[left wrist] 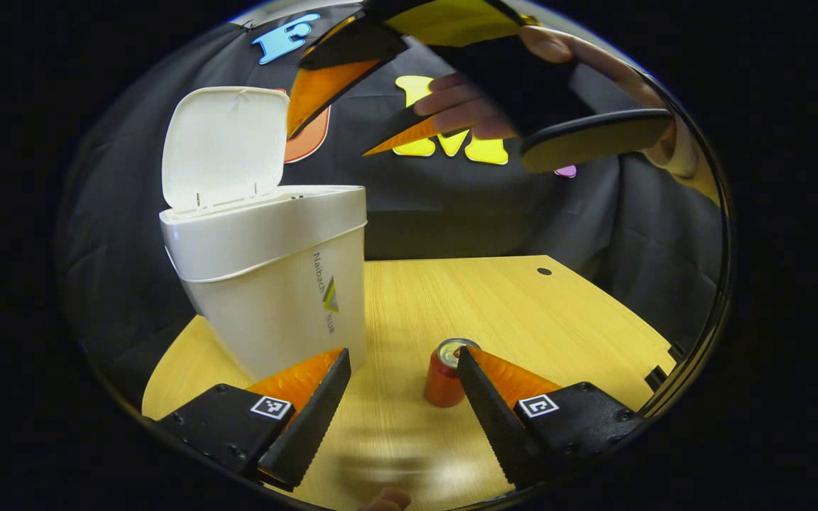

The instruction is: Press the lid of the desktop garbage bin to open it, pick up the crumpled paper on the desktop and throw it into the bin, then pick up the pop can on the desktop and drop it into the bin, and finally close the garbage bin lid.

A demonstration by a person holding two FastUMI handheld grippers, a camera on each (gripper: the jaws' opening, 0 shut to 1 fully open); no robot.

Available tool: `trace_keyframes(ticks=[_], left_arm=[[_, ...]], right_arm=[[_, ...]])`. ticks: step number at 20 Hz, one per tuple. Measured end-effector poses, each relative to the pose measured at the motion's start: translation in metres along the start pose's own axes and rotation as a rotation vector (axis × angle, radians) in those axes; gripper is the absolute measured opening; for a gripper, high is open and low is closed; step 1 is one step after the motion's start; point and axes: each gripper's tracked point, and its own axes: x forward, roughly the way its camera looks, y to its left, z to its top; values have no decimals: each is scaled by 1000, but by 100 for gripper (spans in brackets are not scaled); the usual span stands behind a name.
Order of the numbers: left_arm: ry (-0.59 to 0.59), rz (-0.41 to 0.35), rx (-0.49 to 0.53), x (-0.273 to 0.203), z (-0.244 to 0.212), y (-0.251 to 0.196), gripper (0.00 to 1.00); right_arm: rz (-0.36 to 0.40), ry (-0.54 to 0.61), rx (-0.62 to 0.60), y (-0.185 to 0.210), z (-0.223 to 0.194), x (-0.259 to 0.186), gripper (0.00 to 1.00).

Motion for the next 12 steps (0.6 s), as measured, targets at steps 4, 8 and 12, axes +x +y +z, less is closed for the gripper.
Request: trace_keyframes(ticks=[4, 8, 12], left_arm=[[15, -3, 17, 10, -13, -13, 100], [42, -27, 54, 27, -37, -34, 100], [77, -52, 58, 47, -65, -54, 100]], right_arm=[[-56, -25, 22, -47, -13, -54, 95], [-115, -2, 87, -95, -54, -97, 90], [-224, 43, 125, -144, -94, -134, 95]])
